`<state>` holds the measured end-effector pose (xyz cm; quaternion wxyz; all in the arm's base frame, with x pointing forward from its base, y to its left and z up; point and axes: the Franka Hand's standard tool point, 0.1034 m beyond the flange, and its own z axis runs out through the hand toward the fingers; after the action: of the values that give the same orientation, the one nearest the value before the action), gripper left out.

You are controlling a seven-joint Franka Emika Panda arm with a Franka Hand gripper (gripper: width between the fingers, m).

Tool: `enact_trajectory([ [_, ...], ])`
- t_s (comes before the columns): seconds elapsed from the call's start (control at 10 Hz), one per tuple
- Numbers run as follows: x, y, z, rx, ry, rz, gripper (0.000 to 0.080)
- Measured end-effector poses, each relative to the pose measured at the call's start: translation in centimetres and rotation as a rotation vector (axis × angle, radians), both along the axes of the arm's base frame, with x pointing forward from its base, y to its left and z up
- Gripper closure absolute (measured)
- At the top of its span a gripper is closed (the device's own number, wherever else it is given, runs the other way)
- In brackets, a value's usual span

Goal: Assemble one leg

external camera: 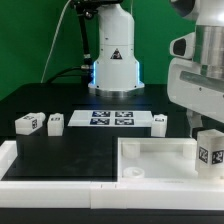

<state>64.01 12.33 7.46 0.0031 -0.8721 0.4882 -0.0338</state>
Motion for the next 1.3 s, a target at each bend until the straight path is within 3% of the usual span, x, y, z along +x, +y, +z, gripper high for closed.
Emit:
enact_trajectory([
  [0.2,-0.01,-0.03,-0.03,-0.029,0.011,0.360,0.0153],
  [0.8,-0.13,0.28,-0.07,-0.069,0.035,1.096,0.0151],
  [1.2,-0.20,-0.11,0.00,-0.090,0.047,1.274,0.0151],
  [1.3,-0.20,-0.13,-0.01,-0.089,0.047,1.252,0.0247],
])
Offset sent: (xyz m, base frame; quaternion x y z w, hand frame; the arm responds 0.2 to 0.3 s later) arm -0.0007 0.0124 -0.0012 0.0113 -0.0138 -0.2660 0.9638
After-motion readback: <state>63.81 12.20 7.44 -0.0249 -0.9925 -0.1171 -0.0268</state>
